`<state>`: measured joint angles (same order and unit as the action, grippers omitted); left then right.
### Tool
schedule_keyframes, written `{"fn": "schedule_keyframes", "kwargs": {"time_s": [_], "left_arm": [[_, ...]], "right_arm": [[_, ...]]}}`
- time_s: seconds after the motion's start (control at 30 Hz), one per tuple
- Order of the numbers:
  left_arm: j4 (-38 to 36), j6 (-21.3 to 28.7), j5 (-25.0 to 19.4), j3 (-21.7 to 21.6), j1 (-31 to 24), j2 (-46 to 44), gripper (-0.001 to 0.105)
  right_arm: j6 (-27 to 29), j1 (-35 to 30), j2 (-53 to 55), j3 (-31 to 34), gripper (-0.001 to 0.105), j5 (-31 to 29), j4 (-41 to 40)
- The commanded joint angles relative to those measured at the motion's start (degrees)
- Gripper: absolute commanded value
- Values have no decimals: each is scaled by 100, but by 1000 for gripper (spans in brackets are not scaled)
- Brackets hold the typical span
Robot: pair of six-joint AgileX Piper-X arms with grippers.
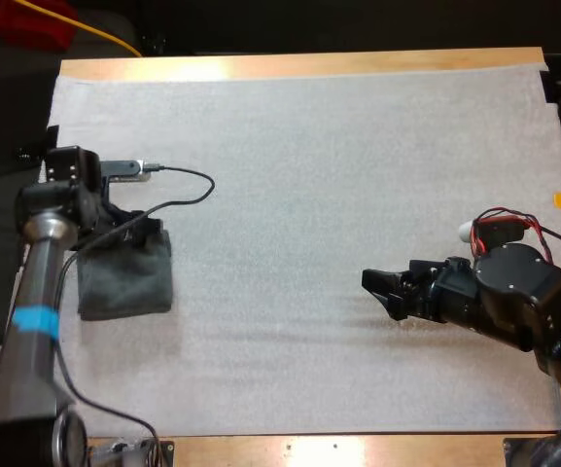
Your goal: Pick towel from pile, fold and stack
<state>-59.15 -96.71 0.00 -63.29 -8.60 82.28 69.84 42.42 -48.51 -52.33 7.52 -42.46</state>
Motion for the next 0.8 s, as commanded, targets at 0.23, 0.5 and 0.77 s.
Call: {"fn": "schedule_keyframes", "kwargs": {"time_s": [0.23,0.5,0.77], "left_arm": [[-550,47,-113,306,3,-714,66],[229,54,-156,1347,3,-701,66],[257,54,-156,1474,3,193,66]], "right_arm": [[18,-7,17,-9,77,42,23],[-70,-7,17,-9,77,156,23],[-155,-7,17,-9,77,172,23]]}}
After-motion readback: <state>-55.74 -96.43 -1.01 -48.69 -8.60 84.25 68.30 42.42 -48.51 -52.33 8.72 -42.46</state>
